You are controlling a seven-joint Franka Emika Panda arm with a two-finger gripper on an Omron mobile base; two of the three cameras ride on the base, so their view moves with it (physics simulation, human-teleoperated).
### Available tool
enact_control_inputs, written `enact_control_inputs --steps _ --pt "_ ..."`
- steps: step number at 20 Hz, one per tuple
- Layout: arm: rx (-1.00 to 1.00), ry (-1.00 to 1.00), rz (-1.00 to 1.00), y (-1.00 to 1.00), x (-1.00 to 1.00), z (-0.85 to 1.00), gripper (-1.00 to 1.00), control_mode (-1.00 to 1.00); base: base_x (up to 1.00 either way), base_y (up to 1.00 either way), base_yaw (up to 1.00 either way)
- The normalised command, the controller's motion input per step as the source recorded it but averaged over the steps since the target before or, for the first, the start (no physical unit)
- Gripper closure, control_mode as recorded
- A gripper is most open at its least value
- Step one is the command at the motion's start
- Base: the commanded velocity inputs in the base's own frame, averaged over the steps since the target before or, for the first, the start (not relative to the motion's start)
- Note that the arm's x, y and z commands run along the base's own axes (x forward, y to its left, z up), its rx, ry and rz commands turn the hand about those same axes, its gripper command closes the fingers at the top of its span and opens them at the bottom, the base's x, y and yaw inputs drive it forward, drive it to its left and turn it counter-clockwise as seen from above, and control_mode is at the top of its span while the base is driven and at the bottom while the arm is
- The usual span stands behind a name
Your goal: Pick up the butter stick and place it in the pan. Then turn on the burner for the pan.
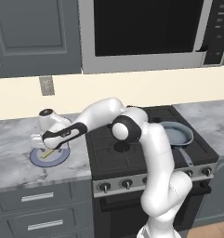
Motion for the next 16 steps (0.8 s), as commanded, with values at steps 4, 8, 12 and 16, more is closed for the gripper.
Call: enact_control_inputs --steps 4,8,12,16 --pt "0.0 0.0 0.0 0.05 0.2 -0.08 -1.0 -1.0 0.0 0.0 0.0" --pt "0.0 0.02 0.0 0.03 0.03 -0.17 1.0 -1.0 0.0 0.0 0.0" --pt "0.0 0.04 0.0 0.0 0.0 -0.27 1.0 -1.0 0.0 0.0 0.0" --pt "0.0 0.03 0.0 0.0 0.0 -0.37 1.0 -1.0 0.0 0.0 0.0"
